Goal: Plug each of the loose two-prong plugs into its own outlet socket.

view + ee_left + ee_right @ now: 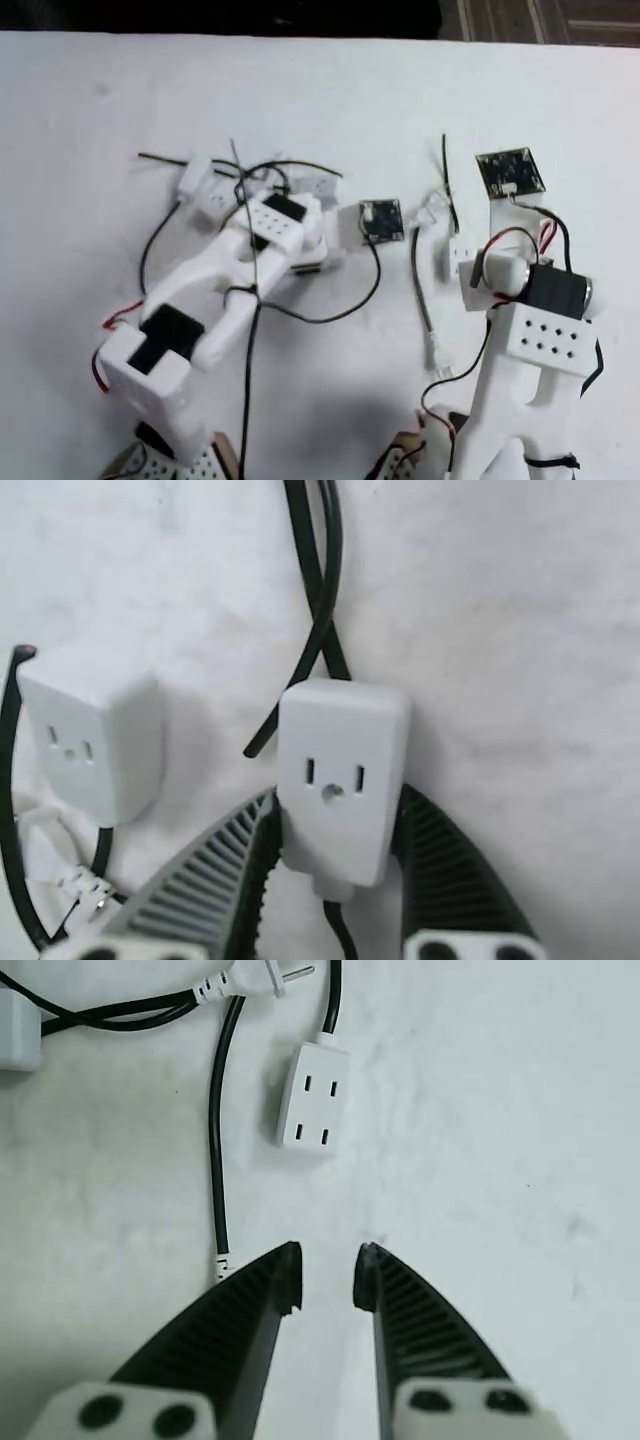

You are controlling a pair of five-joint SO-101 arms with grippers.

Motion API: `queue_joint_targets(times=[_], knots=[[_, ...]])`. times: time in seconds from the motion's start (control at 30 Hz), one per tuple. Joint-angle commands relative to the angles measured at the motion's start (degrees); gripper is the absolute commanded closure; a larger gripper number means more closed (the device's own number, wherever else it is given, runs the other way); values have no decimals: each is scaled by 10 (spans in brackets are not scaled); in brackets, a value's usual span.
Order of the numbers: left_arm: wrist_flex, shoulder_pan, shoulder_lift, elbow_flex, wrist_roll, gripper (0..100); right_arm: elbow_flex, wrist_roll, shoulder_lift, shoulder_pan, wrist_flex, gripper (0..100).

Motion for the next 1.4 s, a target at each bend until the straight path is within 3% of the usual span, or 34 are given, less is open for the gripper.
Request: queue_joint_targets(times=[0.0, 0.1, 0.47, 0.7, 0.8, 1.0, 1.1, 1.37], knots=[[-8, 2, -15, -2, 9, 963, -4, 4, -10, 7, -8, 893], [22, 3, -43, 0, 9, 978, -4, 4, -10, 7, -7, 893], [258, 8, -215, 2, 4, 978, -4, 4, -10, 7, -7, 893], [409, 15, -244, 4, 8, 978, -4, 4, -10, 7, -5, 893], [400, -14, -248, 40, 6, 978, -3, 4, -10, 6, -4, 893], [280, -72, -248, 143, 8, 924, -3, 4, -10, 3, 0, 893], [276, -80, -250, 147, 8, 863, -3, 4, -10, 2, 0, 893], [316, -74, -372, 153, 9, 856, -3, 4, -10, 2, 0, 893]])
